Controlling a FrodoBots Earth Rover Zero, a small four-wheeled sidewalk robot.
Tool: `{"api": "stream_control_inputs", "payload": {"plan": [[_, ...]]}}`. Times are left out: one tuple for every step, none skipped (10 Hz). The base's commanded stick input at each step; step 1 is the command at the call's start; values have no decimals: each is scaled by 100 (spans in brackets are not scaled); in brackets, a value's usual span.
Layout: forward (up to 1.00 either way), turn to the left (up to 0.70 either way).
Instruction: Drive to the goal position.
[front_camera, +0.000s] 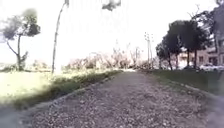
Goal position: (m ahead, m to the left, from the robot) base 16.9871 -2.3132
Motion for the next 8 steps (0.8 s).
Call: {"api": "stream_control_inputs", "payload": {"plan": [[70,0],[70,0],[70,0],[70,0],[70,0],[70,0],[70,0],[70,-17]]}}
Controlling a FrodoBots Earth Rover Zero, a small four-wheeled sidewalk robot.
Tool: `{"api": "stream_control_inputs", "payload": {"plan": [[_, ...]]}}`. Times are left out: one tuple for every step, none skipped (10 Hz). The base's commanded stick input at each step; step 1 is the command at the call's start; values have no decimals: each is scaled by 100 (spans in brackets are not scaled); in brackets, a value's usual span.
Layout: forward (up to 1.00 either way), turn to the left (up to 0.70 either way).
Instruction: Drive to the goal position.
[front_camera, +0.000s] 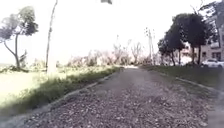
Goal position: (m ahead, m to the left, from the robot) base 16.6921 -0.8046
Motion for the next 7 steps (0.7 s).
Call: {"api": "stream_control_inputs", "payload": {"plan": [[70,-34],[70,-35],[70,-21],[70,0],[70,0],[70,0],[70,0]]}}
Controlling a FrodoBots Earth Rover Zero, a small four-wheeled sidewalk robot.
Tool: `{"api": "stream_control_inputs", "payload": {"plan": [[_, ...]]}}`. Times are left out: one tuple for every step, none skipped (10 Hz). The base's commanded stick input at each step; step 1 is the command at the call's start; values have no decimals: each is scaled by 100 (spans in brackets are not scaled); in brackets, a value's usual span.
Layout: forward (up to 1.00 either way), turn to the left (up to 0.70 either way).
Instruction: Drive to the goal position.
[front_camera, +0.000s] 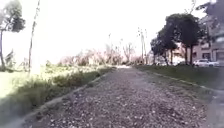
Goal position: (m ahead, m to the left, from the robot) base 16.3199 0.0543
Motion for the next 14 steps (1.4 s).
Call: {"api": "stream_control_inputs", "payload": {"plan": [[70,0],[70,-31],[70,-35],[70,-35],[70,-35],[70,-22],[70,0],[70,0],[70,0],[70,0],[70,0],[70,-7],[70,-21],[70,-35]]}}
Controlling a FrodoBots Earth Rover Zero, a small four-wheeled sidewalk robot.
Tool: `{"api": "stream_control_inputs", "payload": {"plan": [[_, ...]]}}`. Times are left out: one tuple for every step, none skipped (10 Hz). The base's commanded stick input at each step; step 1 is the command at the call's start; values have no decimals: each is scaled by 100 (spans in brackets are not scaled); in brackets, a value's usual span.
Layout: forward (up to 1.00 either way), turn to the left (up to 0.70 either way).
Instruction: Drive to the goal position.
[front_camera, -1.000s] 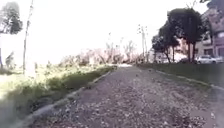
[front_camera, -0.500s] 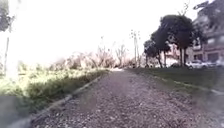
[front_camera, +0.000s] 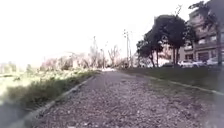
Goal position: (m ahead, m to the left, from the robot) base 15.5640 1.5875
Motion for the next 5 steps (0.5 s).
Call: {"api": "stream_control_inputs", "payload": {"plan": [[70,-35],[70,-35],[70,-35],[70,-18],[70,0]]}}
